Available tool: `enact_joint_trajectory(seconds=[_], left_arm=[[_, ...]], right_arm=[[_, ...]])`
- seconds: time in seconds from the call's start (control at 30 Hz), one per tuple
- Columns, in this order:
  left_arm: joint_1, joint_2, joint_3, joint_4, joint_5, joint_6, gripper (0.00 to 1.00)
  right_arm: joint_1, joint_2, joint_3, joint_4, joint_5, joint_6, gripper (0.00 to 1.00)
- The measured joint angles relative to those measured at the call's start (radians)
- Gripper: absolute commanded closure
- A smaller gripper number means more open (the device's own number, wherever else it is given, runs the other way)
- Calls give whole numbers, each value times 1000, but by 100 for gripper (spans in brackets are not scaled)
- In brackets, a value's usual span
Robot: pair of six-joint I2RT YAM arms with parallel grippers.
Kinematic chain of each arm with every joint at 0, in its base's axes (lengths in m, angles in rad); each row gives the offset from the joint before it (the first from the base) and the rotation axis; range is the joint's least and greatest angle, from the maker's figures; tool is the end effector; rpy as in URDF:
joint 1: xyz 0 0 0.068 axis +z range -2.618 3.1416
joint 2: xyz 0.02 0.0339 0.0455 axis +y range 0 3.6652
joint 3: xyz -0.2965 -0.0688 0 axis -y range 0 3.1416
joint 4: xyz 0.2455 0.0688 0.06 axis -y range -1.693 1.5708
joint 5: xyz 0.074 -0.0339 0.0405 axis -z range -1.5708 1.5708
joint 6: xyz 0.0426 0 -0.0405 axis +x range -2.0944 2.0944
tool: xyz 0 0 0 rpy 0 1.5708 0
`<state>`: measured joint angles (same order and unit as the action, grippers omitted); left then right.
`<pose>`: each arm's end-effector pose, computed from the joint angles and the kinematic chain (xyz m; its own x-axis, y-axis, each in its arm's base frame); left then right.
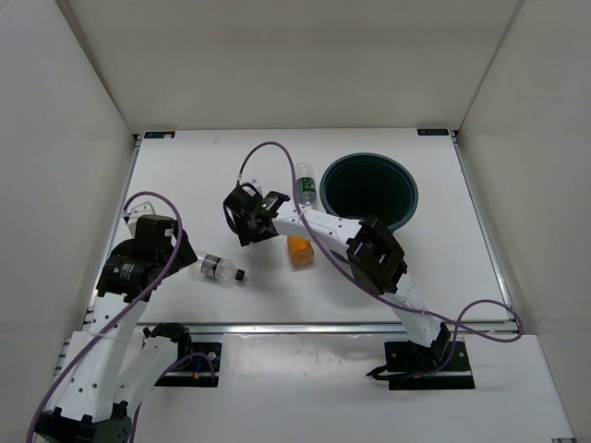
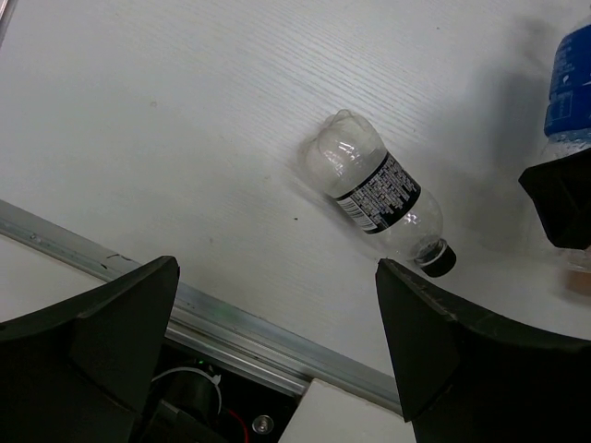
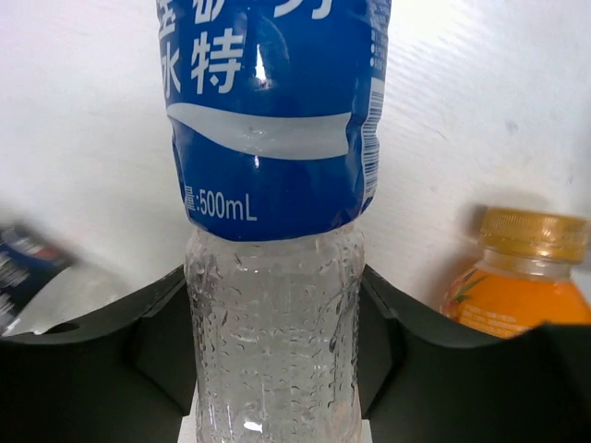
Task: Put the plastic bottles in the bin
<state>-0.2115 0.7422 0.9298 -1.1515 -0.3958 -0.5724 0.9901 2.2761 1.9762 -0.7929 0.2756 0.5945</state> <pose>0.0974 -0.0041 0.3256 -0.6636 -0.3687 -0.6509 -0.4529 0.8905 -0.0427 0.2935 0.4262 0.2220 -0.8157 -0.2607 -0.5164 -0.3368 0.9398 0.0575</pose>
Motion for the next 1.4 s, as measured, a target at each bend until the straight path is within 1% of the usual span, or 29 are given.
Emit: enact_joint_trajectory(seconds=[0.07,0.17,0.23,0.3,0.4,0.47,0.6,0.63,0.73,0.8,0.83,0.87,0.9,0.93,0.97,1.0,1.1,1.23,1.33,1.4], left_arm=[[0,6,0,1,10,0,1],[0,16,-1,13,32,-4,1],[0,18,-7,29,50,-11,1],[-1,18,-17,47,63,-23,1],[-5,22,-48,78,81,-53,1],[-9,32,-69,97,97,-74,1],[-26,54,-101,128,114,-125,1],[-31,56,-109,136,117,-138,1],[-50,67,-134,158,118,-179,1],[-66,86,-140,159,118,-202,2],[-73,99,-140,163,115,-213,1],[-80,113,-140,168,115,-222,1],[-86,127,-140,172,115,-232,1],[-91,135,-140,179,115,-241,1],[-95,140,-141,188,115,-249,1],[-98,141,-143,198,115,-257,1],[-100,148,-152,220,114,-271,1],[-98,201,-151,248,106,-275,1],[-111,257,-153,277,100,-283,1],[-124,293,-160,302,101,-289,1]], right_arm=[[8,-26,11,11,-11,-43,72],[6,-127,0,28,-72,-104,72],[-10,-256,-47,65,-121,-151,74],[-40,-407,-119,122,-151,-195,73],[-118,-658,-231,182,-176,-249,72],[-196,-816,-315,227,-189,-277,72],[-370,-1038,-513,270,-206,-301,69],[-403,-1066,-558,269,-211,-307,68],[-458,-1107,-650,246,-217,-327,58],[-470,-1091,-694,240,-225,-338,41],[-476,-1088,-718,233,-233,-341,37],[-483,-1086,-740,225,-238,-345,27],[-489,-1089,-763,219,-246,-352,19],[-494,-1091,-773,215,-248,-353,8],[-498,-1095,-780,211,-246,-357,3],[-502,-1099,-780,208,-241,-359,1],[-513,-1123,-775,209,-214,-374,1],[-549,-1151,-725,204,-177,-393,1],[-624,-1178,-698,214,-160,-392,1],[-711,-1199,-692,217,-164,-388,1]])
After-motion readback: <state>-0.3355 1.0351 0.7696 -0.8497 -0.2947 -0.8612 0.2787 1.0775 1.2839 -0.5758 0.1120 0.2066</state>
